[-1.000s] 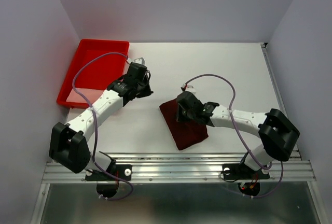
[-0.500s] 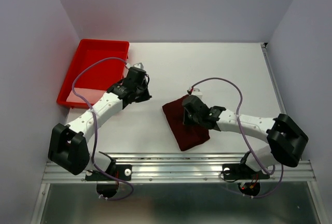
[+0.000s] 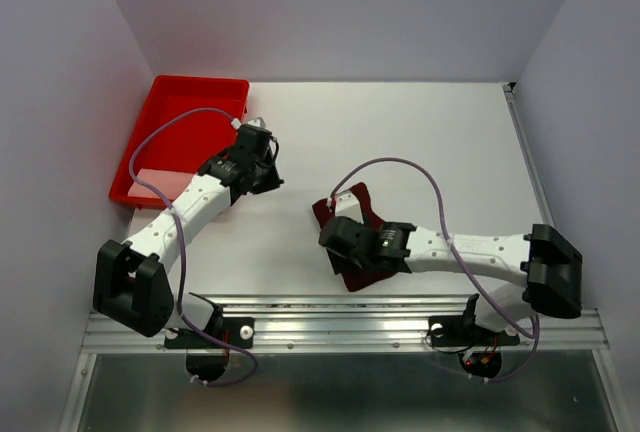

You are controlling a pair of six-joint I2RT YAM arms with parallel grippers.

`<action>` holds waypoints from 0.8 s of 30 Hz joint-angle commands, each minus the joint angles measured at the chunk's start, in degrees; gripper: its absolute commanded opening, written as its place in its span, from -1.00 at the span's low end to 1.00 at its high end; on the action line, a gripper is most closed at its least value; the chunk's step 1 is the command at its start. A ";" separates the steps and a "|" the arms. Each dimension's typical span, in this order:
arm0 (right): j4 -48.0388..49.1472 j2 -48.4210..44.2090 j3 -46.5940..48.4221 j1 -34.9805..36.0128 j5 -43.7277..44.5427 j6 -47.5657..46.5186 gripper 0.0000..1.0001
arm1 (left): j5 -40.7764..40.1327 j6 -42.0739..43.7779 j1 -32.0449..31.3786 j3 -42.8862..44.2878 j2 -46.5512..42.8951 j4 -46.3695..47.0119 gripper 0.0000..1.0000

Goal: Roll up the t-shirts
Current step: Roll the T-shirt to the center of the board.

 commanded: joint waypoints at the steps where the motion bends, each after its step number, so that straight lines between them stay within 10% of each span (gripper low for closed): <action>1: -8.97 5.48 4.90 5.70 11.03 1.95 0.32 | -0.64 0.96 0.53 1.48 -1.14 -1.05 -0.85; 15: -13.55 24.91 9.66 10.28 22.37 3.44 0.32 | -0.29 1.40 3.08 -2.39 -2.46 -0.61 -0.83; 24: -2.76 15.62 2.98 8.88 19.24 2.83 -0.84 | 1.81 1.58 3.43 -3.97 -2.80 1.06 -0.53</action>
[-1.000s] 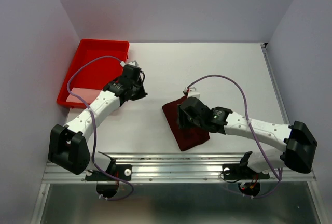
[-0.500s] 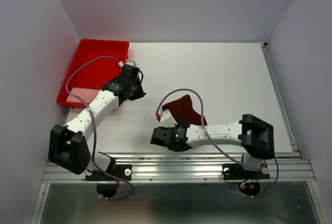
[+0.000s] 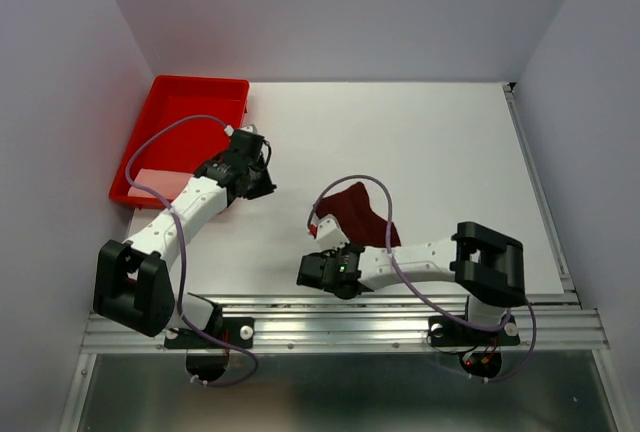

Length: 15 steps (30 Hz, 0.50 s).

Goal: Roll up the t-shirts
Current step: Roll the T-shirt to the center of the board.

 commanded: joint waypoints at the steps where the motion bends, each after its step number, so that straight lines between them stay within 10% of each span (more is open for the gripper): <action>1: 7.86 -7.25 -3.36 -2.40 -3.21 0.12 -0.95 | 1.62 0.96 0.24 -1.02 -2.94 1.69 -0.38; 5: 18.48 -17.07 -9.50 -6.10 -15.29 -3.04 -0.98 | 4.15 0.79 0.33 -1.90 -3.64 3.28 0.36; 15: 39.94 -25.55 -21.64 -11.55 -34.92 -1.82 -0.99 | 6.45 0.00 0.33 -3.21 -4.60 4.51 0.55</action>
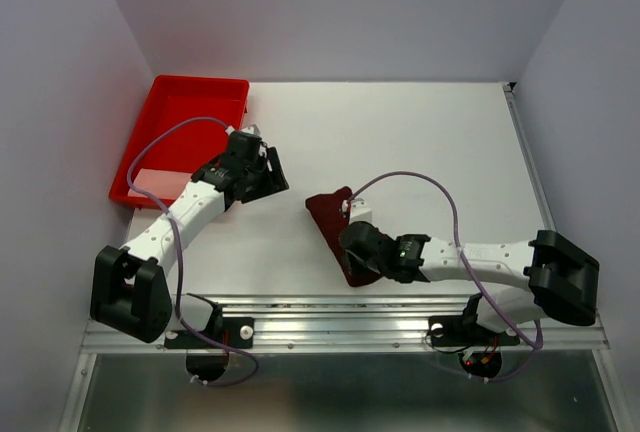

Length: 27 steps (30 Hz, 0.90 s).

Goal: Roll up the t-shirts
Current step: Roll the T-shirt to the center of the board.

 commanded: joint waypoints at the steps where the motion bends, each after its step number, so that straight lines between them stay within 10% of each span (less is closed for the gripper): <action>1: 15.00 -1.22 -2.78 -1.26 -10.46 2.33 -0.99 | 2.63 -0.46 0.09 -1.95 -3.06 2.10 0.55; 27: 53.41 0.80 -21.42 -15.49 -37.62 22.73 -0.99 | 10.81 -2.31 -4.65 -7.23 -6.31 8.96 0.41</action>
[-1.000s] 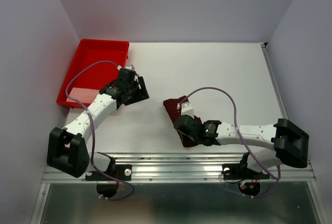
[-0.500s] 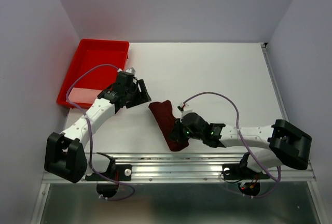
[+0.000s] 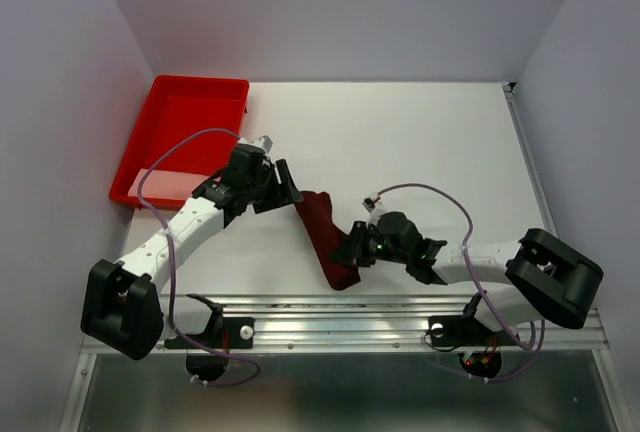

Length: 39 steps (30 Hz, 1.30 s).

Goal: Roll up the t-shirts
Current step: Roll the T-shirt to the center of the board.

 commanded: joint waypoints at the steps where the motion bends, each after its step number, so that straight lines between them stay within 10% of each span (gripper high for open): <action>1: 10.35 0.37 -3.06 -2.14 -4.53 4.72 -0.99 | 1.94 -0.47 -2.47 -0.36 -0.98 3.21 0.41; 39: 25.74 4.06 -16.86 -14.02 -15.88 9.03 -0.86 | 11.08 1.90 -8.19 9.12 21.69 16.75 0.04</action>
